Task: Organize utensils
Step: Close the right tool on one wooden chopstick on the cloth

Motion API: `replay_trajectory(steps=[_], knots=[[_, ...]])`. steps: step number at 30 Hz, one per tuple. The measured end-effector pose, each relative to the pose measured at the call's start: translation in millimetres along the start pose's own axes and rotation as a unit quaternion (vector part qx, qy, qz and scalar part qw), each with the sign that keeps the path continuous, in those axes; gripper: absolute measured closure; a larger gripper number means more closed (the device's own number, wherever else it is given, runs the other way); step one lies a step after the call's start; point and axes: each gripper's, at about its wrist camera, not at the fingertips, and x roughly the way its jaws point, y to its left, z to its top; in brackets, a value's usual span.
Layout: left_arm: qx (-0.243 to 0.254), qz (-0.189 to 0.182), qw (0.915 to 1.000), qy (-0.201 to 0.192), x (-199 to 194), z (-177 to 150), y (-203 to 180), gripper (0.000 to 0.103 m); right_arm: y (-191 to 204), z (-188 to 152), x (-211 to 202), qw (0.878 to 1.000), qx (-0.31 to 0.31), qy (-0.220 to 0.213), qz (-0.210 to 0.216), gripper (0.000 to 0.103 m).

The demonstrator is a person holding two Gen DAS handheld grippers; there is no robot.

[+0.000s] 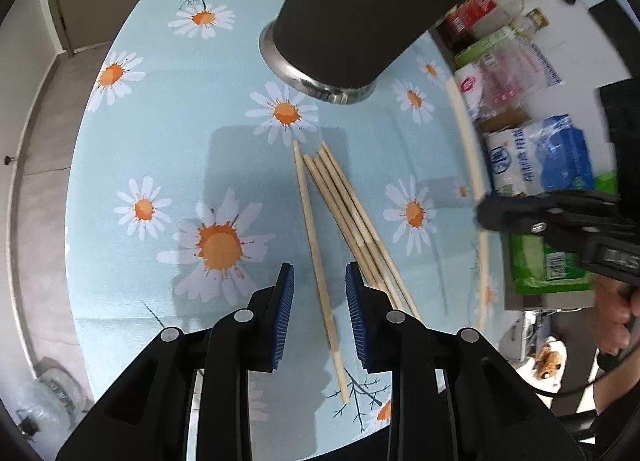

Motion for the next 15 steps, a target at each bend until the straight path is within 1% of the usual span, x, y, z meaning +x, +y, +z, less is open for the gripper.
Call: replay_trajectory(steps=[3, 7, 12, 13, 15], knots=[[0.003, 0.031, 0.9995, 0.008, 6.7, 0.9, -9.6, 0.077, -17.6, 6.4, -12.2, 1.0, -0.001, -0.015, 0.014, 0.097], [0.002, 0.09, 0.9958, 0.019, 17.5, 1.2, -22.4, 0.077, -28.9, -5.1, -21.7, 0.999, 0.003, -0.033, 0.028, 0.097], [-0.004, 0.128, 0.9913, 0.029, 26.7, 4.6, -38.4, 0.077, -39.9, -14.7, -34.3, 0.998, 0.009, -0.048, 0.043, 0.097], [-0.006, 0.134, 0.9905, 0.031, 28.3, 5.2, -40.2, 0.077, -43.1, -17.4, -42.3, 0.998, 0.011, -0.049, 0.047, 0.097], [-0.006, 0.148, 0.9883, 0.038, 33.1, 6.6, -44.0, 0.078, -45.3, -19.1, -42.7, 0.997, 0.01, -0.05, 0.053, 0.097]])
